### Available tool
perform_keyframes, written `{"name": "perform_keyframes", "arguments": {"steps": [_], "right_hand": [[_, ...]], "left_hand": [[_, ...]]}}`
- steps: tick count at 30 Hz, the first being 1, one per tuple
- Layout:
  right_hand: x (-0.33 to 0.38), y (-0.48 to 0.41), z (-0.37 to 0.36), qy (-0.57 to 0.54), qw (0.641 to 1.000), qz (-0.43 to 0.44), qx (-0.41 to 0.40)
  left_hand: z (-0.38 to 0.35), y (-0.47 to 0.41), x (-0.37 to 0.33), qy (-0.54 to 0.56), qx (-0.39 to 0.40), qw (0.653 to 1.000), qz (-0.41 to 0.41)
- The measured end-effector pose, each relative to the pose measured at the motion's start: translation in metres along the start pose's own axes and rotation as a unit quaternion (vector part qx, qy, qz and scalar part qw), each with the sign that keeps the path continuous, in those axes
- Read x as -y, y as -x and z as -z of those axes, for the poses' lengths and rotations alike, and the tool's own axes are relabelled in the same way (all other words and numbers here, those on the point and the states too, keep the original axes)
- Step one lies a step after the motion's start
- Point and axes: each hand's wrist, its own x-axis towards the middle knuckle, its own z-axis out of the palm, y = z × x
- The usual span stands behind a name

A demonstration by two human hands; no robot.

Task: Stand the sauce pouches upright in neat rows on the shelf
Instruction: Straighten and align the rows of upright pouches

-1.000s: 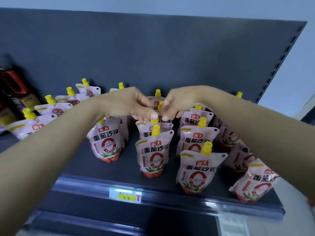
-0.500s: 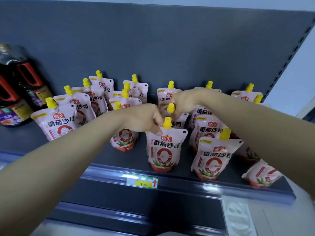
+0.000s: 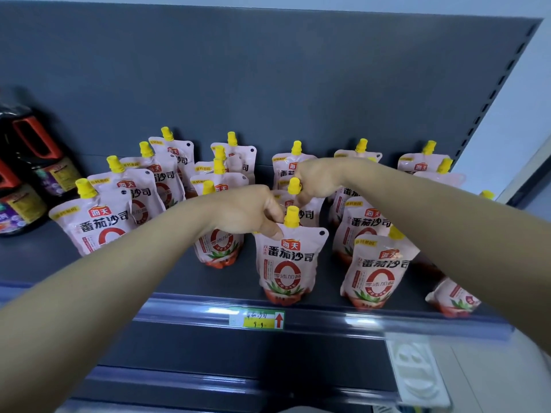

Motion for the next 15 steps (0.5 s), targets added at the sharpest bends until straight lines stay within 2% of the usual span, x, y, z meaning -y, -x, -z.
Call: {"name": "perform_keyframes", "arguments": {"steps": [6,15], "right_hand": [[0.005,0.0042,-0.0003,-0.004,1.0,-0.007,-0.005],[0.004,0.0055,0.0017,-0.038,0.998,-0.033,0.022]], "left_hand": [[0.0051,0.005,0.0067,-0.003,0.043,0.999,0.012],[0.0067,0.0073,0.0102,-0.028,0.039,0.999,0.02]]}}
